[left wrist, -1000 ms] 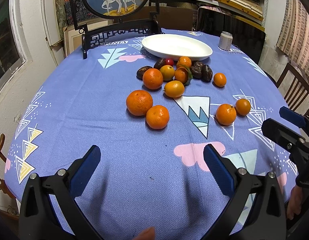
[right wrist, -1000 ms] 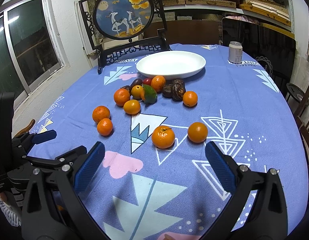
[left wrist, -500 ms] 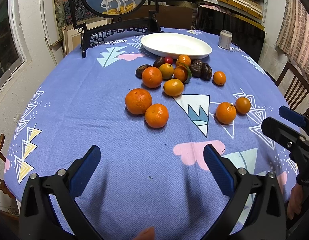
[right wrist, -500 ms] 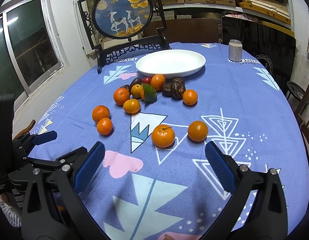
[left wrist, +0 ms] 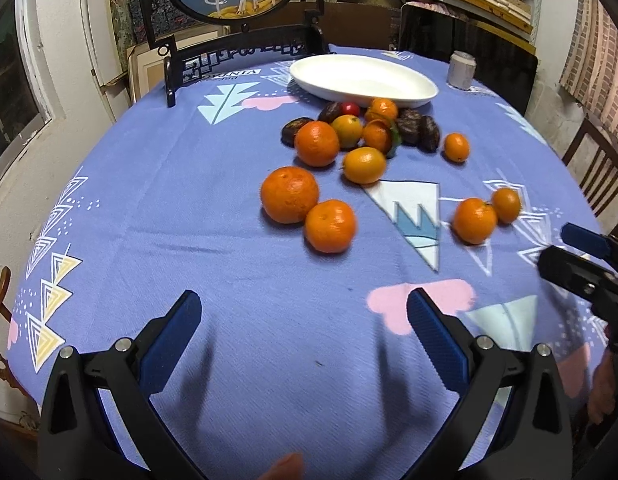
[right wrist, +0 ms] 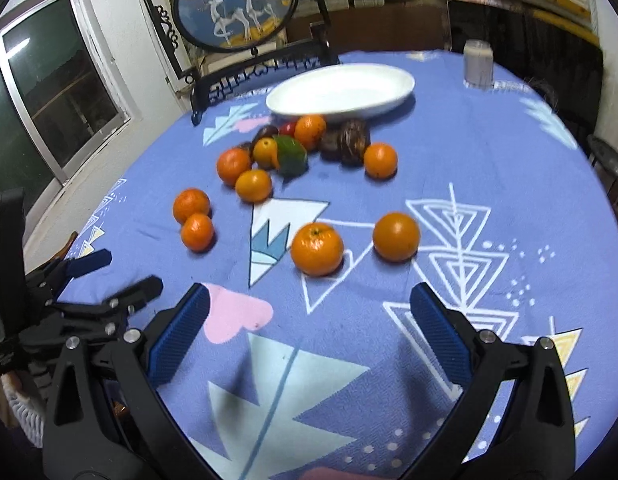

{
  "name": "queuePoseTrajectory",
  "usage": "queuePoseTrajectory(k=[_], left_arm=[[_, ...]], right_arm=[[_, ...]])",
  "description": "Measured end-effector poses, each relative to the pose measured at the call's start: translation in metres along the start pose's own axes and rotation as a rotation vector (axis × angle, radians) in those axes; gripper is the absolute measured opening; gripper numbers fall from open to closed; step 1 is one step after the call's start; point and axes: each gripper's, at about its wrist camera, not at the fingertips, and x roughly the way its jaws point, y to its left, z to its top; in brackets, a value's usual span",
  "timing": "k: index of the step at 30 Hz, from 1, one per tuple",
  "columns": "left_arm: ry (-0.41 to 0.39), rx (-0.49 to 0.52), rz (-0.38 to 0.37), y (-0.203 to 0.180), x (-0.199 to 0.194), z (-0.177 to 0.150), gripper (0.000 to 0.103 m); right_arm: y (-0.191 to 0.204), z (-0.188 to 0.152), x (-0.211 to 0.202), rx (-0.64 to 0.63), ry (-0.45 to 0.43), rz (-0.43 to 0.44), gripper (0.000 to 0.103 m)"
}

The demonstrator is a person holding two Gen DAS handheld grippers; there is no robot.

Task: Organize fruits
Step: 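Grasp a large tangerine with the left tool while the right tool grasps another tangerine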

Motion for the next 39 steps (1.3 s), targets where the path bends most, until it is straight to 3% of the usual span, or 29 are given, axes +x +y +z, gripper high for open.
queuePoseTrajectory(k=[4,7,14,17,22,27,32,35,39], left_arm=[[0.032,-0.019,0.032,0.015,0.022,0.009,0.102],[0.084,-0.037,0.014,0.025,0.041,0.019,0.102],[0.163,-0.041,-0.031,0.028,0.071,0.029,0.102],[0.138,0.013,-0.016,0.022,0.073,0.028,0.102],[0.098,0.066,-0.058,0.025,0.069,0.021,0.102],[0.045,0.159,-0.033,0.029,0.067,0.033,0.102],[-0.006,0.164,-0.116,0.042,0.074,0.056,0.101],[-0.018,0.164,-0.124,0.046,0.080,0.065,0.100],[-0.009,0.110,-0.205,0.050,0.091,0.080,0.080]], right_arm=[[-0.010,0.003,0.007,-0.033,0.020,0.002,0.101],[-0.015,0.006,0.015,-0.068,0.059,-0.005,0.101],[-0.037,0.011,0.022,-0.056,0.038,0.038,0.101],[-0.034,0.014,0.023,-0.118,0.007,0.002,0.101],[-0.042,0.024,0.021,-0.140,-0.018,-0.004,0.085],[-0.052,0.025,0.030,-0.117,0.000,-0.008,0.084],[-0.057,0.028,0.040,-0.093,0.015,-0.004,0.084],[-0.059,0.027,0.046,-0.081,0.029,0.001,0.084],[-0.060,0.029,0.050,-0.069,0.033,0.006,0.084]])
